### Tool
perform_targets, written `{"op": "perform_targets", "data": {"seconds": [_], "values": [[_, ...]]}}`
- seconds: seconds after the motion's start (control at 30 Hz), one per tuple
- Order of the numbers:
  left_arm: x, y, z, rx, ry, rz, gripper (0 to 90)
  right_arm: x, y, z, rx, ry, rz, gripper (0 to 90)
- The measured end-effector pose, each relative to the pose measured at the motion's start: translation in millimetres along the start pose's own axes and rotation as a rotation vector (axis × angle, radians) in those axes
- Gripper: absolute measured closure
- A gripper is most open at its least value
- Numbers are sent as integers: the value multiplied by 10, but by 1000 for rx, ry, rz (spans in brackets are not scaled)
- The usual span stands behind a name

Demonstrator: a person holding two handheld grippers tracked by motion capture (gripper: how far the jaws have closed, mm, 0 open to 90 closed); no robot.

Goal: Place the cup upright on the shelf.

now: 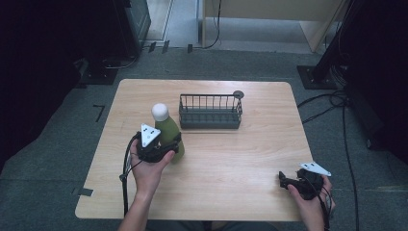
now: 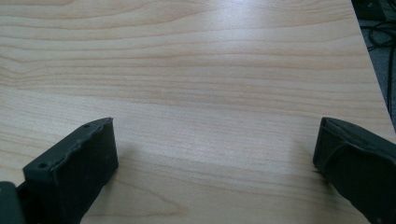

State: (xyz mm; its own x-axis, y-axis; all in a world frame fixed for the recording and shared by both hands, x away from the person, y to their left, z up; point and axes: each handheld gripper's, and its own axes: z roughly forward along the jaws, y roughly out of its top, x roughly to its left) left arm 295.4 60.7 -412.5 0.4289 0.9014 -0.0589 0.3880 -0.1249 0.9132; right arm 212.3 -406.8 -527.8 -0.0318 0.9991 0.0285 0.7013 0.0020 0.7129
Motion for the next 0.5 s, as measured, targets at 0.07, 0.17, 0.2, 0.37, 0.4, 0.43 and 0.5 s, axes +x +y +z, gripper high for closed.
{"op": "perform_targets", "data": {"seconds": [0.07,0.17,0.2,0.37,0.4,0.43,0.5], "values": [[-29,106,-1,-27,-3,8,218,0,0,0,0,0,-1,0],[-58,230,6,-52,-11,21,218,1,1,0,0,0,2,0],[-67,269,14,-59,-13,27,218,1,1,0,0,0,2,0],[-123,422,85,-87,-27,36,218,0,1,1,-1,0,1,0],[-137,447,101,-91,-28,40,218,0,1,1,-1,0,1,0],[-137,447,101,-91,-28,40,218,0,1,1,-1,0,1,0],[-166,496,140,-102,-24,45,218,1,1,1,-1,0,2,0]]}}
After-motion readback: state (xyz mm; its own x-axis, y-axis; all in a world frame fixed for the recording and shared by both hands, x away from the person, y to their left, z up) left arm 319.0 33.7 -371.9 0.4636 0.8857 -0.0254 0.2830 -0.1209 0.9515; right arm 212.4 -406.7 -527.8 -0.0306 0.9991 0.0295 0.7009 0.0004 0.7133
